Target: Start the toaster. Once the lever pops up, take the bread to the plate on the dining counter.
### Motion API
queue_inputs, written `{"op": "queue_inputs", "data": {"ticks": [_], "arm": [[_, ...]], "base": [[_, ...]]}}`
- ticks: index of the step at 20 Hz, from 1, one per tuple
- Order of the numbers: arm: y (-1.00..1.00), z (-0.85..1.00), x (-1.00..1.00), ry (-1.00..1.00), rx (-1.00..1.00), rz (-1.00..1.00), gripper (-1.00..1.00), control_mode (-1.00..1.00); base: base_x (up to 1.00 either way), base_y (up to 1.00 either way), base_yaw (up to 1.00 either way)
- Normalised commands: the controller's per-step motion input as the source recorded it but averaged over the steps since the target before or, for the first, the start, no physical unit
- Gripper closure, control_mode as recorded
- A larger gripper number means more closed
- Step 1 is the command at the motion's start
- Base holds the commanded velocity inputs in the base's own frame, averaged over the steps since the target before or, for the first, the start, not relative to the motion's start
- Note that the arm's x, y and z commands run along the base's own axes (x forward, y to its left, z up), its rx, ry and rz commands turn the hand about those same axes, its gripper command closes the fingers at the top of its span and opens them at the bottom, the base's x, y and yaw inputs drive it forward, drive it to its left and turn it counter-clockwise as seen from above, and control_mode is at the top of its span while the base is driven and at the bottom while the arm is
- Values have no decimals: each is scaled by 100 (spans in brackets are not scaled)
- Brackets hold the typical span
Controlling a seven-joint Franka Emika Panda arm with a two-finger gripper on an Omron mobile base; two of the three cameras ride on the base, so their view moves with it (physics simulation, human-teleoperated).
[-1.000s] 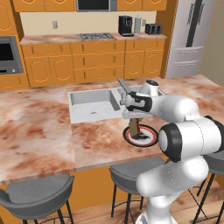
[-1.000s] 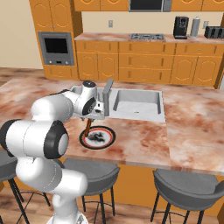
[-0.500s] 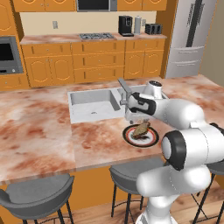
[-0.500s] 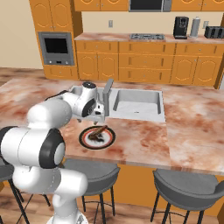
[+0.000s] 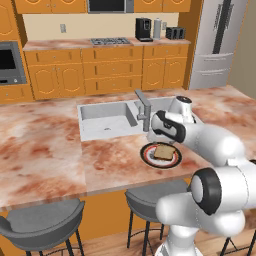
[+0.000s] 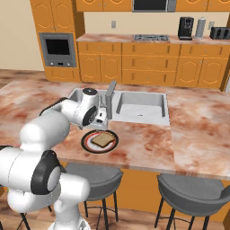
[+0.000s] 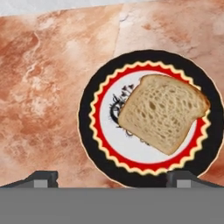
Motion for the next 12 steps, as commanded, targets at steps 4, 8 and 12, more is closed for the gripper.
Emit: {"op": "queue_inputs", "data": {"ticks": [4,8,12], "arm": [[0,36,0,2,0,-6,-100,-100],[0,51,-19,2,0,-8,-100,-100],[-15,46,-78,3,0,-8,-100,-100]], "base": [[0,0,0],[0,0,0],[0,0,0]]}}
